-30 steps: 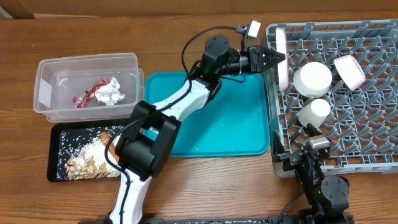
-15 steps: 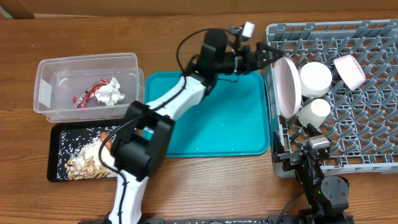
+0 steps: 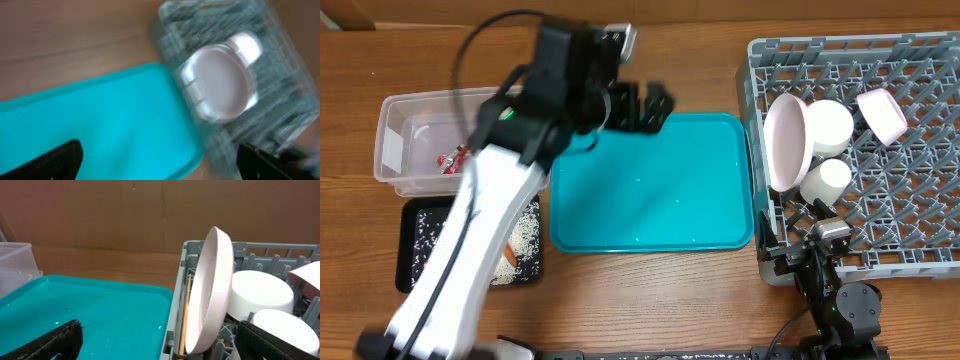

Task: Sort waste into correct bins and load items into the dishwasher

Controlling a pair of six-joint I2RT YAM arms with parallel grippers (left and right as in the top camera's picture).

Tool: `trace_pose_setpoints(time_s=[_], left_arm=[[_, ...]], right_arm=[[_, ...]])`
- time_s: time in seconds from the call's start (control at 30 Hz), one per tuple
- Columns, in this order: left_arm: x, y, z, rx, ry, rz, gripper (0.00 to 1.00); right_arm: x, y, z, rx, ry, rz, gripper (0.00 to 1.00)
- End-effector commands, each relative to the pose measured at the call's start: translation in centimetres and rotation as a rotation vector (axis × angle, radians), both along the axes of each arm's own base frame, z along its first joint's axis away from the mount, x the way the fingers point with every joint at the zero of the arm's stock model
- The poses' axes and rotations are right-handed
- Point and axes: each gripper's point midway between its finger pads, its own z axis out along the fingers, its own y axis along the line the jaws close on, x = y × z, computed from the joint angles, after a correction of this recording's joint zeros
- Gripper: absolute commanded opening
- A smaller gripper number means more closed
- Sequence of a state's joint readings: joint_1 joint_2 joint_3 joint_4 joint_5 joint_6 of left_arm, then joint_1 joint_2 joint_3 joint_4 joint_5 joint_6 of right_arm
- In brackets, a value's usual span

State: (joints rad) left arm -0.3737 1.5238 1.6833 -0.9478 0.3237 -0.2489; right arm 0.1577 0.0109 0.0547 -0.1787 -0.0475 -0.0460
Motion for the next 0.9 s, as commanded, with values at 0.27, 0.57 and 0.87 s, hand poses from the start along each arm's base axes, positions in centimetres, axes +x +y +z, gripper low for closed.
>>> trace_pose_setpoints(time_s=[0.27, 0.57, 0.87], left_arm=[[-9.3, 10.7, 5.0, 0.351, -0.172, 0.166, 1.0], [-13.5, 13.3, 3.8, 0.436, -0.092, 0.174, 1.0], [-14.7, 14.4, 4.9, 0.467, -0.236, 0.14, 1.0]], right_arm=[[0.0, -0.1, 0.1, -0.002, -0.01, -0.002, 1.0], [0.0, -0.1, 0.1, -0.002, -0.01, -0.002, 1.0], [0.0, -0.1, 0.1, -0.002, -0.01, -0.002, 1.0]])
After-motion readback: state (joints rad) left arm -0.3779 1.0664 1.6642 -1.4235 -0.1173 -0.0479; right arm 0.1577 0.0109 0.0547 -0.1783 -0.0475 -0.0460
